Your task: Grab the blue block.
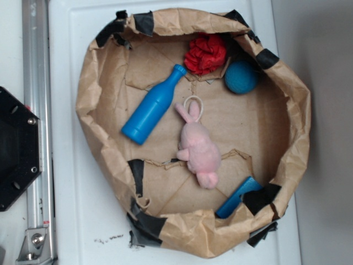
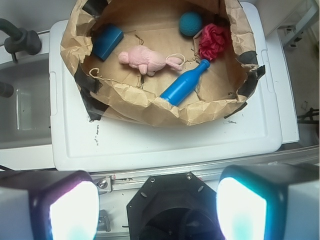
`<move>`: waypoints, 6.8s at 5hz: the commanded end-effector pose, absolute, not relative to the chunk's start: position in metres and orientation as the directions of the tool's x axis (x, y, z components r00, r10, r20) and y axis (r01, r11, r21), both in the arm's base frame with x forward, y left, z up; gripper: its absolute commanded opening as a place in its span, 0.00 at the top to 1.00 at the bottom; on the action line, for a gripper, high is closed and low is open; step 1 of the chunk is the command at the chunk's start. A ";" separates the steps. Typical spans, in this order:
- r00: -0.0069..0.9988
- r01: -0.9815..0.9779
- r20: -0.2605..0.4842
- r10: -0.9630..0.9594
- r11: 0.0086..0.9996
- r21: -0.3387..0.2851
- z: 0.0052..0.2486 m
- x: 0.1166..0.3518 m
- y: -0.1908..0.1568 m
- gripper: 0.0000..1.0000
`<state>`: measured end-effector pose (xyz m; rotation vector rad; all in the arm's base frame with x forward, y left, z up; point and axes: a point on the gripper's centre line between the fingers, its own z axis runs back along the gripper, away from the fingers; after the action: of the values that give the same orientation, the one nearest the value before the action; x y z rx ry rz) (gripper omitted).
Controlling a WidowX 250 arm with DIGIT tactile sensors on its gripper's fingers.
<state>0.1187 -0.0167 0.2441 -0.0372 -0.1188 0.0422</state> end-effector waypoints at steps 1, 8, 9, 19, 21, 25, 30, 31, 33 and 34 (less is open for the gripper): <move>0.992 -0.040 0.118 0.044 0.998 -0.040 0.244 0.119 -0.017 0.00; 0.961 -0.259 0.040 0.275 0.937 -0.236 0.082 0.301 -0.062 0.00; 0.968 -0.222 0.062 0.245 0.940 -0.258 0.089 0.298 -0.078 0.00; 0.963 -0.206 0.117 0.243 0.943 -0.262 0.085 0.293 -0.076 0.00; 0.881 -0.209 0.344 0.325 0.919 -0.334 0.077 0.290 -0.050 0.00; 0.873 -0.133 0.392 0.288 0.916 -0.378 0.090 0.326 -0.062 0.00; 0.982 -0.069 0.157 0.108 0.970 -0.234 0.016 0.280 -0.139 0.00; 0.980 -0.134 0.124 0.156 0.976 -0.170 -0.003 0.279 -0.134 0.00; 0.943 -0.278 0.143 0.302 0.946 -0.168 0.020 0.282 -0.090 0.00; 0.927 -0.311 0.163 0.339 0.934 -0.175 0.042 0.280 -0.079 0.00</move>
<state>0.2768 -0.0819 0.0343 -0.1336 -0.1496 0.3059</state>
